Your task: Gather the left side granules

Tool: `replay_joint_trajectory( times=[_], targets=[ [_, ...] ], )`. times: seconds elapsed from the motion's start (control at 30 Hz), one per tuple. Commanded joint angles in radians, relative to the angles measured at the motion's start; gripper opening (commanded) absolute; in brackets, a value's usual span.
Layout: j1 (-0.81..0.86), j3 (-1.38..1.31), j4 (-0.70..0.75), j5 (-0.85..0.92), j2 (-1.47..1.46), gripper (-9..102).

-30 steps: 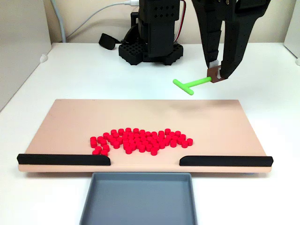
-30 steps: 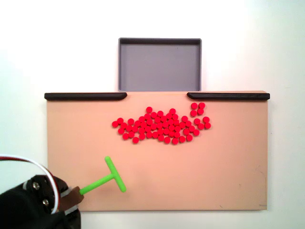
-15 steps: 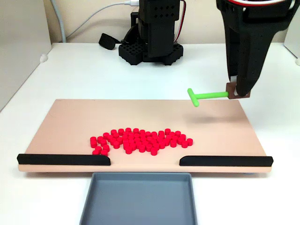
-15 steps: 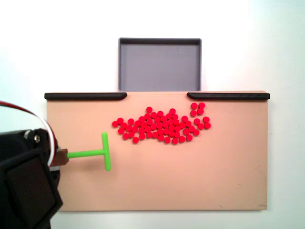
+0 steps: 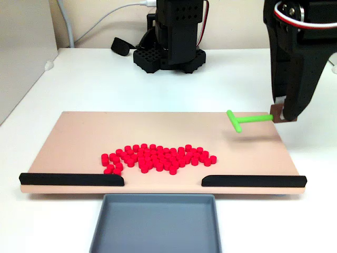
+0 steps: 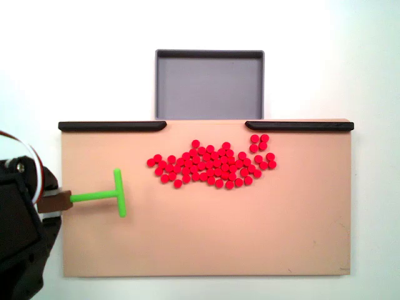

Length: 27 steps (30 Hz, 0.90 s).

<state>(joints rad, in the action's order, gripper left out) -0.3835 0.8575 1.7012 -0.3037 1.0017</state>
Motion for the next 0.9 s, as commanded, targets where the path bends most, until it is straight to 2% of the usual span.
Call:
replay_joint_trajectory(
  times=[0.0, 0.2, 0.87],
  targets=[
    [0.0, -0.091, 0.0, 0.006, -0.037, 0],
    [0.008, -0.175, 0.0, 0.008, -0.123, 0],
    [0.061, -0.175, 0.0, 0.046, -0.181, 0]
  ],
)
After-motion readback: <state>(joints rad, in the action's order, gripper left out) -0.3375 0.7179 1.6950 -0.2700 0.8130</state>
